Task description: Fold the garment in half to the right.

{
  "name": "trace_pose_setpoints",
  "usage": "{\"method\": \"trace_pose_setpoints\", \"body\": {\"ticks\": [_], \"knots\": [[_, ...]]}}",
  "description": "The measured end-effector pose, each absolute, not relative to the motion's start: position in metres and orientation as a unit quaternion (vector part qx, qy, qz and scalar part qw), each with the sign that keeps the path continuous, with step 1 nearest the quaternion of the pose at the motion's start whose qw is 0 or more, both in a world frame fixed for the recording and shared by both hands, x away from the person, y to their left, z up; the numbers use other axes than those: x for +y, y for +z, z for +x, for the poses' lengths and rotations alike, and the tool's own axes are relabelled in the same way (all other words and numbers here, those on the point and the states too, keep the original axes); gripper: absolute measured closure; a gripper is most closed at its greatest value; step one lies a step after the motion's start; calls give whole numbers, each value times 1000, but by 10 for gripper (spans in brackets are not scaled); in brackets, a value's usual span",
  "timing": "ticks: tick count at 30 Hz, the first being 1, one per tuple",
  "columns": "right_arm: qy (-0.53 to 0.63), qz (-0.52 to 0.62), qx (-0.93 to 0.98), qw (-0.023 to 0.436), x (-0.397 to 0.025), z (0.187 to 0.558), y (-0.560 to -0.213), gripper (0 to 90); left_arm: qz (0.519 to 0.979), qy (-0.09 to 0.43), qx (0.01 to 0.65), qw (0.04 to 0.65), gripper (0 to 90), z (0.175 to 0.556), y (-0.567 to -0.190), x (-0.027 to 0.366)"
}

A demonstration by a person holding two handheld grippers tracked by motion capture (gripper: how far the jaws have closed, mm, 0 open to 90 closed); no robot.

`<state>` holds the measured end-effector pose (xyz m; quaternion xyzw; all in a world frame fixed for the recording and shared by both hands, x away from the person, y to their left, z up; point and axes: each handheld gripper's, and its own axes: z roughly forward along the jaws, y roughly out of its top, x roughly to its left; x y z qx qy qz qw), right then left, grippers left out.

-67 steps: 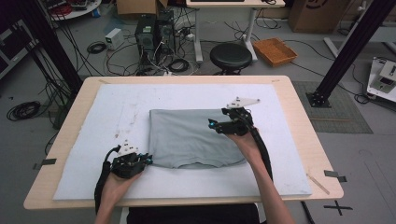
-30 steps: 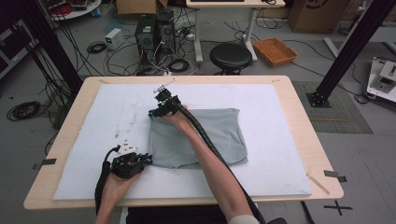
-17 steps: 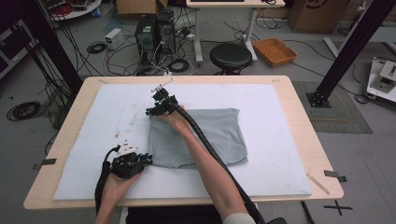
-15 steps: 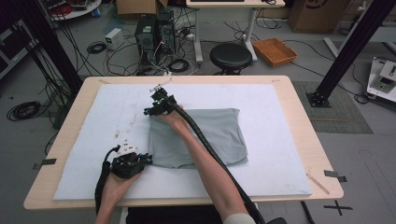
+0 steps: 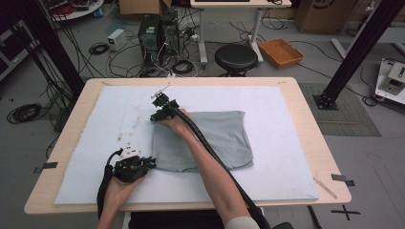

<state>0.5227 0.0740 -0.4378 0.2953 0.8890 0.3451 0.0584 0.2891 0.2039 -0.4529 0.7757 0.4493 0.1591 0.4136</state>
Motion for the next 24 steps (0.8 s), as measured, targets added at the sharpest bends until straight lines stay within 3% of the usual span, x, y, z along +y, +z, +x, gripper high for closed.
{"method": "trace_pose_setpoints", "body": {"ticks": [9, 24], "knots": [[339, 285, 894, 64, 75, 522, -438, 823, 776, 161, 449, 413, 814, 289, -453, 203], [346, 263, 897, 80, 77, 513, -421, 842, 780, 157, 436, 419, 826, 287, -448, 207]]}}
